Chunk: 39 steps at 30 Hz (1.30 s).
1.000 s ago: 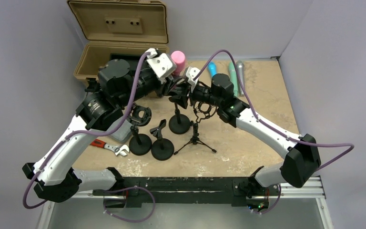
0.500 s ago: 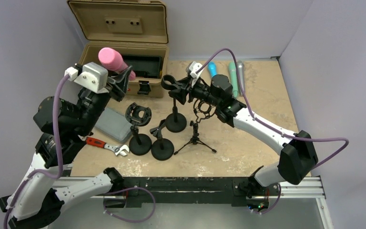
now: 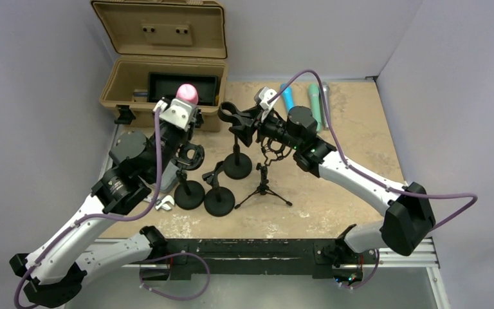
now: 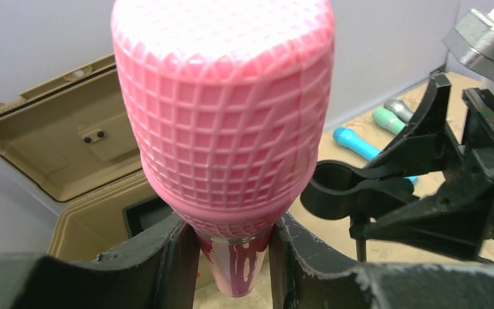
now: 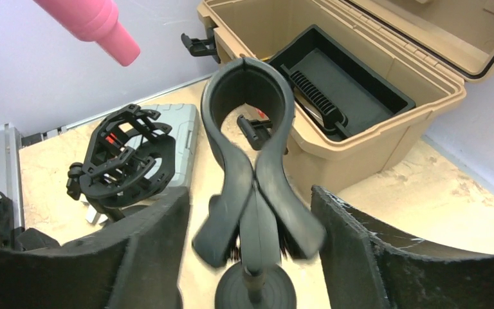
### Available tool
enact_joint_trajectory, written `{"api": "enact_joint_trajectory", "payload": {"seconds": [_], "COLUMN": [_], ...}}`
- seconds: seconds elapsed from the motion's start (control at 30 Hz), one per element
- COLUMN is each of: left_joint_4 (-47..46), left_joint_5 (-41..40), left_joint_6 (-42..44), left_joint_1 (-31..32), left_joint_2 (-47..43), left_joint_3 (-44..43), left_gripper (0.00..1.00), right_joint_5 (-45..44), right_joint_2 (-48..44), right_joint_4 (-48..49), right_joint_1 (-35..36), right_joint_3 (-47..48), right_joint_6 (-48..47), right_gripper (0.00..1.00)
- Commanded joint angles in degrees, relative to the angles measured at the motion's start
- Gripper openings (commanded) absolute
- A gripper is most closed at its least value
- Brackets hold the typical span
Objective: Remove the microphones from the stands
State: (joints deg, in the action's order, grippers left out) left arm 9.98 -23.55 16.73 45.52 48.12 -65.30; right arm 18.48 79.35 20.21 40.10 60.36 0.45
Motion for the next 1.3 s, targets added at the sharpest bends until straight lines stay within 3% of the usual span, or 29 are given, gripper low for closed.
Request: {"api": "enact_joint_trajectory", "payload": {"seconds": [0.0, 0.3, 0.73, 1.1, 1.27], "left_joint_4": [-7.82, -11.36, -11.25, -11.03, -10.96], "left_joint_5": [-4.21, -5.70, -5.37, -5.37, -5.45], "left_joint_6": [3.82, 4.23, 2.61, 2.43, 2.43], "left_joint_1": [0.02, 0.15, 0.10, 0.11, 0.15], "left_joint_2": [-2.16, -5.34, -4.93, -5.05, -5.05], "left_joint_3": [0.21, 2.30, 2.48, 2.45, 2.41], "left_gripper": [0.00, 0.00, 0.00, 0.00, 0.00], "right_joint_5": [-2.47, -2.89, -7.04, -6.22, -7.31], "right_joint_2": [-2.18, -4.13, -5.75, 1.65, 3.73], "right_joint_4": [-0.53, -6.41, -10.88, -12.59, -13.67], "right_joint_1": [0.77, 0.77, 0.77, 0.77, 0.72], "right_joint_3": [0.29, 3.64, 10.73, 18.95, 19.70], "right_joint_6": [2.32, 5.18, 11.60, 11.08, 9.60], "right_gripper": [0.69, 0.75, 0.72, 0.39, 0.35]}}
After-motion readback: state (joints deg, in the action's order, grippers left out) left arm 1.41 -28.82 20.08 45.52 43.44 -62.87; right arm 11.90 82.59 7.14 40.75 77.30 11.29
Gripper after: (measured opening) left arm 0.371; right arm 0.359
